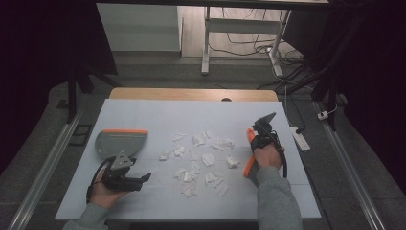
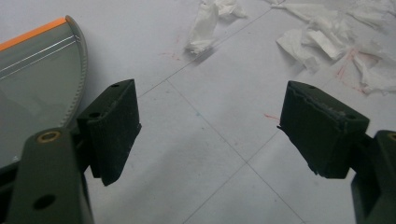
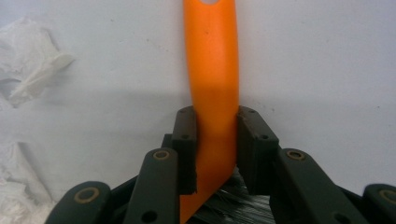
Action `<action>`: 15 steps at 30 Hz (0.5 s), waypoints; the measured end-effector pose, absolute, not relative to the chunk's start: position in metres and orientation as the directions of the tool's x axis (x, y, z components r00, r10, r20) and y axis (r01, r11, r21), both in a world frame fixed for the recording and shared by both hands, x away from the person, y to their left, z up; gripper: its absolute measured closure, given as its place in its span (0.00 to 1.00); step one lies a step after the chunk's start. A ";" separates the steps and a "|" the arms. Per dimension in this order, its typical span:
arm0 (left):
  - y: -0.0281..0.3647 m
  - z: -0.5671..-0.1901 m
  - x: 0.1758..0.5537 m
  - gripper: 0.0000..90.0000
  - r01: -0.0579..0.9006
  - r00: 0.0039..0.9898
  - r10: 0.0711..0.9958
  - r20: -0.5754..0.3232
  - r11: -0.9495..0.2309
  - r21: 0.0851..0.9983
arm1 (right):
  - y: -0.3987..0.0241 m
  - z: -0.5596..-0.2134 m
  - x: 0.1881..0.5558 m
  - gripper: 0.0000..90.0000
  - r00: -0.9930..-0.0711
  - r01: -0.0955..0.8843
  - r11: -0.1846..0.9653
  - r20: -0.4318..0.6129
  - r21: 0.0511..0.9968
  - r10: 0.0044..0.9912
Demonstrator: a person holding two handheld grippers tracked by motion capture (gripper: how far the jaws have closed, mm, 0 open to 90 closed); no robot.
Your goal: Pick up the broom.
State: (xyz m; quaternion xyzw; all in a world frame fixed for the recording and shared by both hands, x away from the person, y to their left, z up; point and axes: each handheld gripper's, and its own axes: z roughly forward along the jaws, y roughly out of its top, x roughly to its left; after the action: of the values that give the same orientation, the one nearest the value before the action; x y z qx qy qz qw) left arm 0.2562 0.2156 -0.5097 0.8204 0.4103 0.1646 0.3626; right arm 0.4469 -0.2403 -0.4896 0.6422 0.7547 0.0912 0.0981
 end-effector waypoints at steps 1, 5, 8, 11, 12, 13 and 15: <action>0.216 -0.510 0.256 0.23 0.554 0.609 0.793 -0.027 -0.400 0.730 | -0.241 -0.489 0.447 0.78 -0.163 0.950 0.164 -0.024 0.265 0.986; 0.215 -0.510 0.257 0.23 0.554 0.609 0.792 -0.026 -0.403 0.728 | -0.250 -0.487 0.446 0.78 -0.223 0.943 0.208 0.029 0.260 0.974; 0.216 -0.510 0.257 0.23 0.556 0.607 0.795 -0.026 -0.401 0.728 | -0.258 -0.484 0.444 0.78 -0.254 0.934 0.221 0.086 0.283 0.964; 0.214 -0.510 0.257 0.23 0.556 0.606 0.795 -0.021 -0.405 0.725 | -0.274 -0.472 0.435 0.79 -0.307 0.912 0.235 0.180 0.337 0.935; 0.214 -0.510 0.257 0.23 0.556 0.606 0.795 -0.021 -0.405 0.725 | -0.274 -0.472 0.435 0.79 -0.307 0.912 0.235 0.180 0.337 0.935; 0.213 -0.511 0.257 0.23 0.556 0.608 0.794 -0.016 -0.411 0.722 | -0.278 -0.466 0.428 0.79 -0.338 0.896 0.245 0.211 0.371 0.917; 0.212 -0.511 0.257 0.23 0.555 0.609 0.793 -0.014 -0.414 0.721 | -0.282 -0.462 0.421 0.79 -0.363 0.881 0.245 0.245 0.405 0.899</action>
State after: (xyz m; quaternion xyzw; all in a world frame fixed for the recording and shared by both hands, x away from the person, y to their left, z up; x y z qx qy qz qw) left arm 0.2572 0.2124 -0.5109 0.8239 0.4091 0.1675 0.3546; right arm 0.4212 -0.2817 -0.4618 0.5642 0.7887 0.2434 0.0189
